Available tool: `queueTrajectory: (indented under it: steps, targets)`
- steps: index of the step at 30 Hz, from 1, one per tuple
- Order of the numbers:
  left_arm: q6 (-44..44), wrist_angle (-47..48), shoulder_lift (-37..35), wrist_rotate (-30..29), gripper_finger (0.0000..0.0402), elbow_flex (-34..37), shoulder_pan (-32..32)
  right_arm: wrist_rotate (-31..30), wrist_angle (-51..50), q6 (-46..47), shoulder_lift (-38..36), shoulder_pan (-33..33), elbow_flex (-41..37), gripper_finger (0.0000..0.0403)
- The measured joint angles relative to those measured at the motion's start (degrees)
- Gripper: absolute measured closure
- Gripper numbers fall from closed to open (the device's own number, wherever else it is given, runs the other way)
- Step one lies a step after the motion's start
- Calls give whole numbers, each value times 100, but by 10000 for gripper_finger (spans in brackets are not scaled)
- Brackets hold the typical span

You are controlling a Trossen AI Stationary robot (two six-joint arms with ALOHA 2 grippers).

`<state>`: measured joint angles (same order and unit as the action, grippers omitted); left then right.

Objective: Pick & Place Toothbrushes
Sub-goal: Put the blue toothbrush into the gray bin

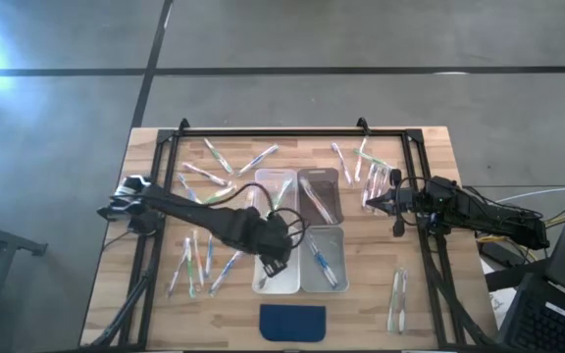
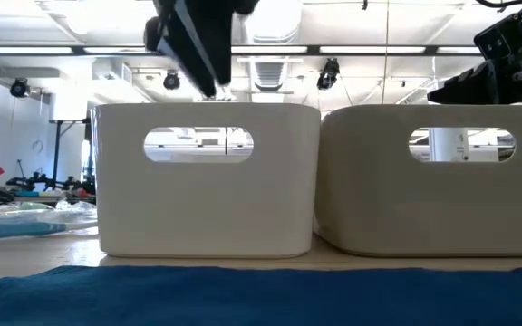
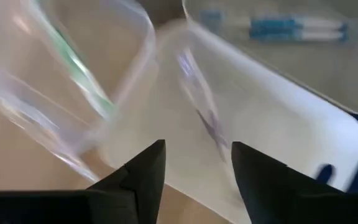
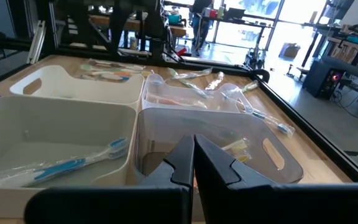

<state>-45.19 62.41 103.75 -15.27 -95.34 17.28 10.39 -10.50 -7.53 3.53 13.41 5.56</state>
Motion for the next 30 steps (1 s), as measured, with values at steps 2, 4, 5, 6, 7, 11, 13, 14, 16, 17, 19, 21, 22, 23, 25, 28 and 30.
queueTrajectory:
  steps: [2,4,5,6,7,11,13,14,16,17,19,21,22,23,25,28,30]
  targets:
    - [331,-9,-184,-453,216,66,102,0,0,0,1,1,0,394]
    - [585,-32,-363,-759,219,182,167,0,1,0,2,1,0,394]
    - [662,-40,-455,-837,220,243,179,0,1,0,0,0,0,394]
    - [717,-54,-557,-864,222,323,180,0,2,0,2,2,0,394]
    - [752,-58,-665,-883,223,414,176,0,0,0,2,0,0,394]
    - [959,-440,-1183,-978,231,960,170,0,0,0,2,0,0,394]
    - [1092,-769,-1513,-985,236,1358,170,0,1,0,2,1,0,394]
    - [1137,-934,-1690,-984,238,1570,170,0,0,0,2,2,-1,394]
    - [1200,-1197,-2071,-986,242,2002,157,0,2,0,2,2,0,394]
    - [1206,-1322,-2262,-989,244,2209,150,2,0,0,2,0,-2,394]
    - [1209,-1513,-2669,-1033,247,2628,141,0,0,0,2,0,0,394]
    - [1210,-1644,-3093,-1171,249,3002,135,0,0,0,2,0,0,394]
    - [1211,-1687,-3303,-1297,250,3171,135,0,2,0,2,2,0,394]
    - [1233,-1703,-3511,-1408,250,3314,135,0,1,0,2,1,0,394]
    - [1357,-1732,-3917,-1630,250,3584,135,0,1,0,2,1,-1,394]
    - [1500,-1762,-4475,-1900,250,3893,135,0,0,0,2,0,0,394]
    - [1581,-1792,-4817,-1984,250,4055,137,0,0,0,2,0,-1,394]
